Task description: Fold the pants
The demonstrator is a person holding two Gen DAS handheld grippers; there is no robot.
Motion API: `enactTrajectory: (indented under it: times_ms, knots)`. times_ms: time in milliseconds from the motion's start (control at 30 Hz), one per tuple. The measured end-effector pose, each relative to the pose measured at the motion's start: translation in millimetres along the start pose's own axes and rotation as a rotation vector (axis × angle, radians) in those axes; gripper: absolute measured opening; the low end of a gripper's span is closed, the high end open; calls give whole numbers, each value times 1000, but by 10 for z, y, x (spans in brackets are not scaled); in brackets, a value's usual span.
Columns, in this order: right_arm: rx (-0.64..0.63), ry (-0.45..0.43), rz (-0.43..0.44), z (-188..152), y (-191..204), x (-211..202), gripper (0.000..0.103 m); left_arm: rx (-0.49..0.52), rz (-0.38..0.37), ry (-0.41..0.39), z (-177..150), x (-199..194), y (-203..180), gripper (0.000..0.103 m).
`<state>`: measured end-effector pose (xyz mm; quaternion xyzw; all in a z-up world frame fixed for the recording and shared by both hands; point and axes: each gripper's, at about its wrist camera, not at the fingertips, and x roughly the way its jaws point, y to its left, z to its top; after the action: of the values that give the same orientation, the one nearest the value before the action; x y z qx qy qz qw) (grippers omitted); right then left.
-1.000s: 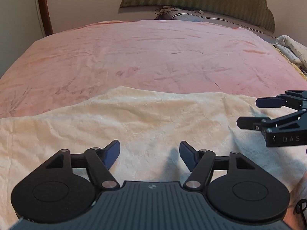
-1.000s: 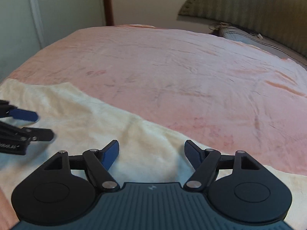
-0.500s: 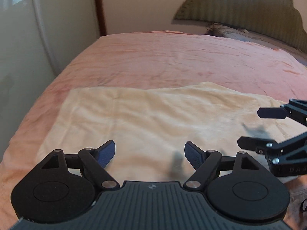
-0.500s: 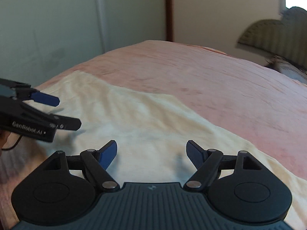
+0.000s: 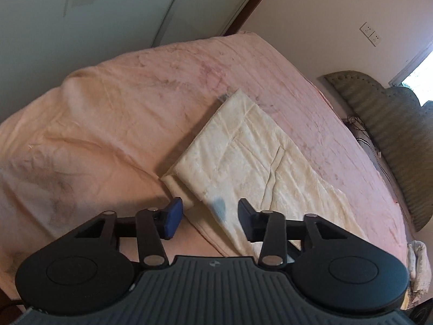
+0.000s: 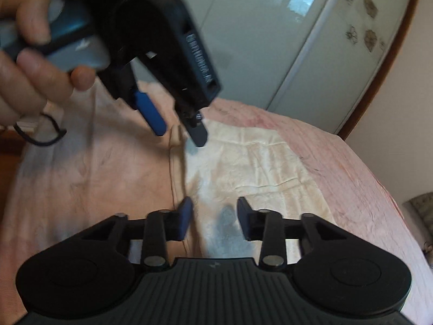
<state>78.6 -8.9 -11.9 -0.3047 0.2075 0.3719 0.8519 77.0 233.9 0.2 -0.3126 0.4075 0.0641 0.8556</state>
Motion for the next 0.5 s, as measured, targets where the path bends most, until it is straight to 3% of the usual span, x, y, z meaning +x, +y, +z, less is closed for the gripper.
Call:
enactTrajectory:
  times_ms: [33,100,167,267,333,433,500]
  knots:
    - [-5,14,8,-16,16,28,26,-22,-12,13,7,29,15,32]
    - [-22,24,-7,-40,48,57,20,-52,-26,1,0,68,63,3]
    - [18,23,21,-60,25,41,17,-70,-25,-11,-36,81,109,3]
    - [73,30,98,-63,-32,42,17,-14,15,-22,-127,98,58,3]
    - [80,36,101,-80,-17,73,17,8,30,-32,-156,104,33,3]
    - [253,-5,158,-129,-243,-72,18,48,50,-41,-139,73,-11,4]
    - [385,-51,135,-210,-469,-220,18,69,67,-39,-143,65,-29,4]
